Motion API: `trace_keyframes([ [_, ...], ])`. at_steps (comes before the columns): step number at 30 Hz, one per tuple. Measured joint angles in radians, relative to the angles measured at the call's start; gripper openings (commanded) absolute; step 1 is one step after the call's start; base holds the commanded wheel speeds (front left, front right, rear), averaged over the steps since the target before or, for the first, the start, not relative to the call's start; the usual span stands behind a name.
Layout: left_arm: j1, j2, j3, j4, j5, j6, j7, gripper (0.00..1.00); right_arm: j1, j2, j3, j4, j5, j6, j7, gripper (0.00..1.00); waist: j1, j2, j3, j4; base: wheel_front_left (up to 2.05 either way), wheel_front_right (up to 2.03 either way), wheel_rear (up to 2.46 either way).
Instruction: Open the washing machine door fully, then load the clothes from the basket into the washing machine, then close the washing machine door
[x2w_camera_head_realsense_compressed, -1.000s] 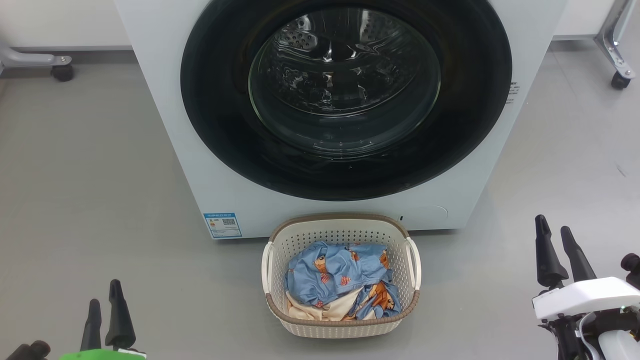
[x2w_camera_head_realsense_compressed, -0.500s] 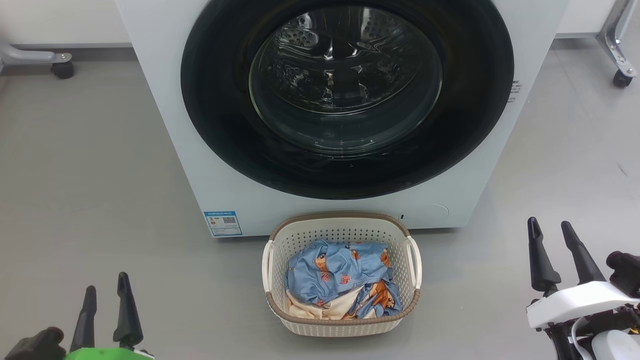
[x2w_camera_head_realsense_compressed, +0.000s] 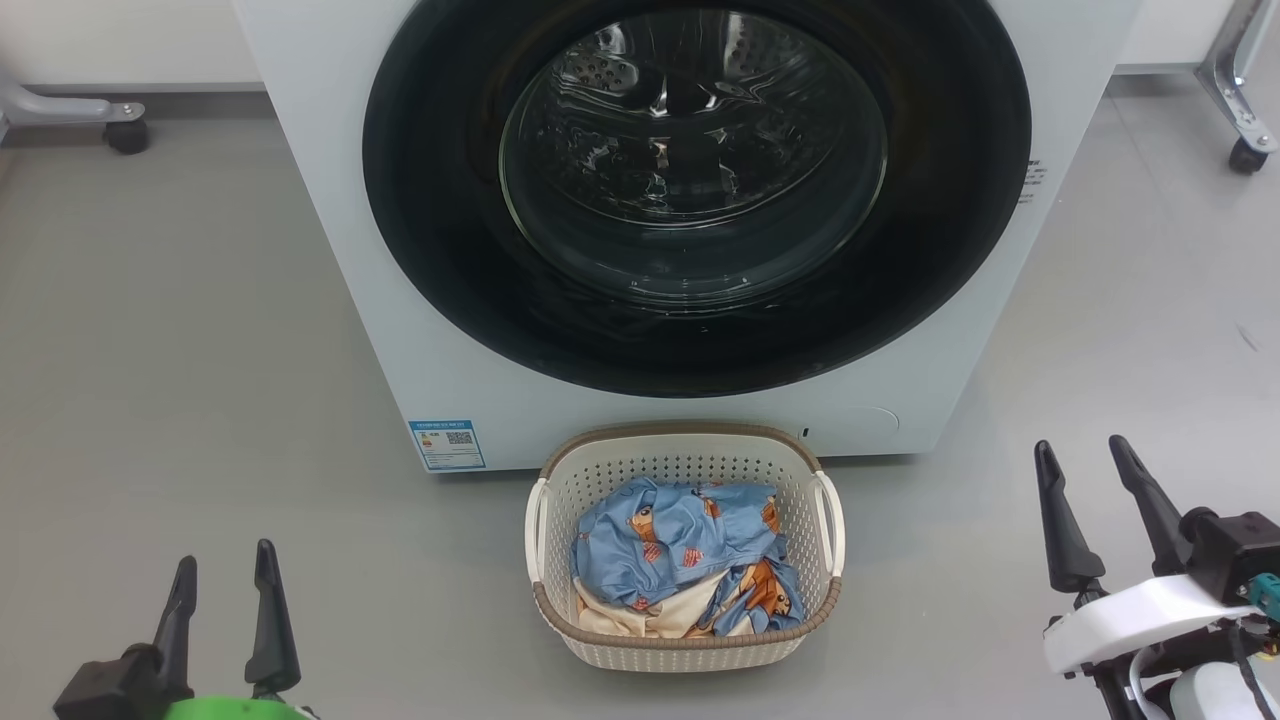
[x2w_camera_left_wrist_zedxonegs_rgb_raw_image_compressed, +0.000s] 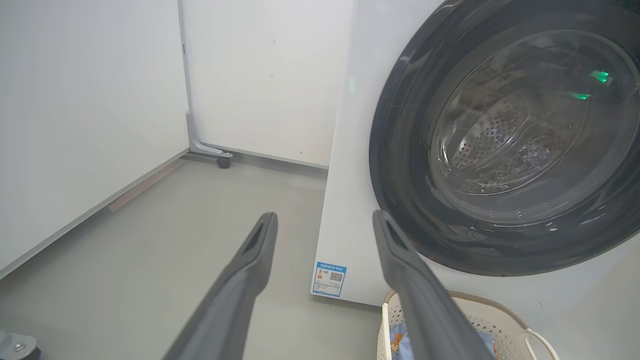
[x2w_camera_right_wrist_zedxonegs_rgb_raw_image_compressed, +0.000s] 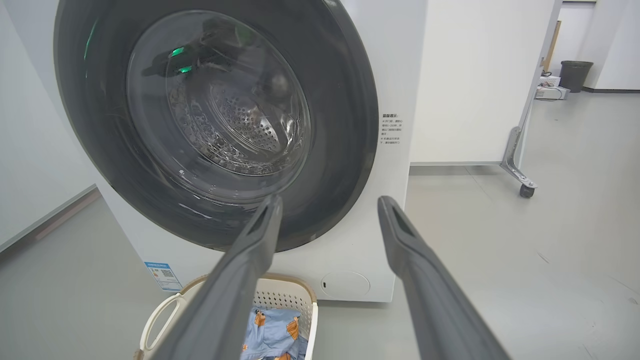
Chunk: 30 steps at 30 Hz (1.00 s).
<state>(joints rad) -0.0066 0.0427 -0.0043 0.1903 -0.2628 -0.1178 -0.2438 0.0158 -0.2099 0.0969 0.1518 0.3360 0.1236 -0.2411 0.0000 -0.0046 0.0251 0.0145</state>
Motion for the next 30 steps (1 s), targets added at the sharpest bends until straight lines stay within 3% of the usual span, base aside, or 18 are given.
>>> trace_keyframes([
  [5,0.0,-0.003,0.007,-0.004,0.059,0.0,-0.005,1.0,0.001,0.004,-0.007,0.021,-0.042,0.0,-0.01,1.0,0.0,0.0,-0.001,0.001,0.0,0.0,0.0],
  [30,0.0,-0.005,0.007,-0.009,0.053,0.0,-0.005,1.0,0.001,0.018,-0.024,0.063,-0.052,0.0,-0.01,1.0,0.0,0.0,-0.009,-0.004,0.0,0.0,0.0],
])
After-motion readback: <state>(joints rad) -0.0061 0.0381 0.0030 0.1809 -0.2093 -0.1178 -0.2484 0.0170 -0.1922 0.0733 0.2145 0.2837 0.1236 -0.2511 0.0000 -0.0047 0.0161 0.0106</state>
